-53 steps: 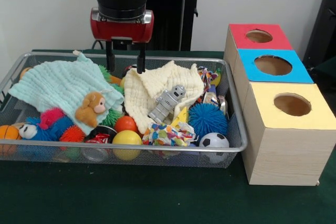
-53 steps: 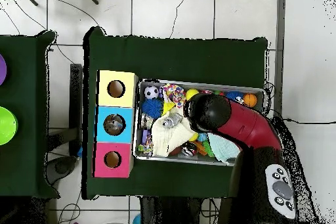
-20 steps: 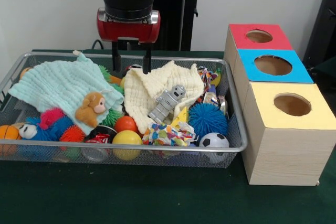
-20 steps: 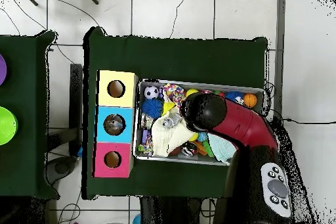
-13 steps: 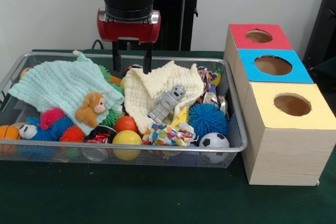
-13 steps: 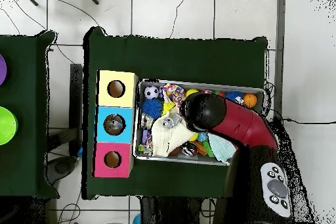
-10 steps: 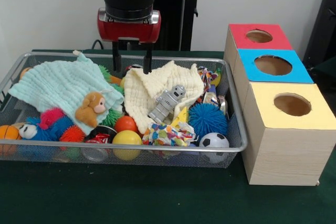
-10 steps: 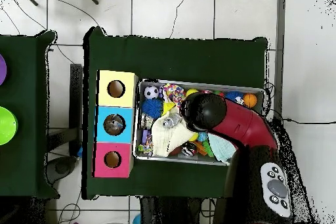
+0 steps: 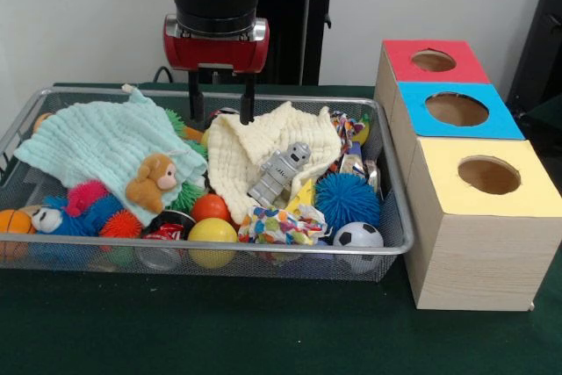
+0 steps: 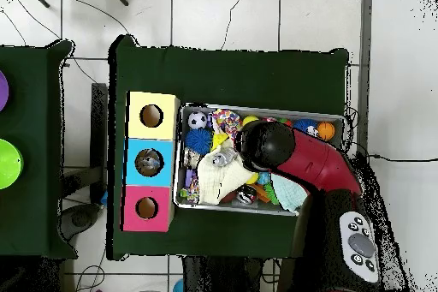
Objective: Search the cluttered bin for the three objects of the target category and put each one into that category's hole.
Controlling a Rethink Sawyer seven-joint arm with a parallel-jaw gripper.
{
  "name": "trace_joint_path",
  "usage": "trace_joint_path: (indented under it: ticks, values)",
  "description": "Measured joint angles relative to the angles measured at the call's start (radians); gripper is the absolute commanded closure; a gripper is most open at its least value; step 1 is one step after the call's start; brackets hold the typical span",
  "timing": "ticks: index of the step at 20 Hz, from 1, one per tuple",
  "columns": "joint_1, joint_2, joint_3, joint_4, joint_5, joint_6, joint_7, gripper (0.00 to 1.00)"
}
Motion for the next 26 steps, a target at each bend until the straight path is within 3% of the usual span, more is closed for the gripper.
trace_joint_path:
  ticks: [15,26]
  values:
    - [0.001,0.004,0.0,0.0,0.004,-0.012,0.0,0.0]
    - [0.001,0.016,0.003,0.006,0.018,-0.084,0.0,0.0]
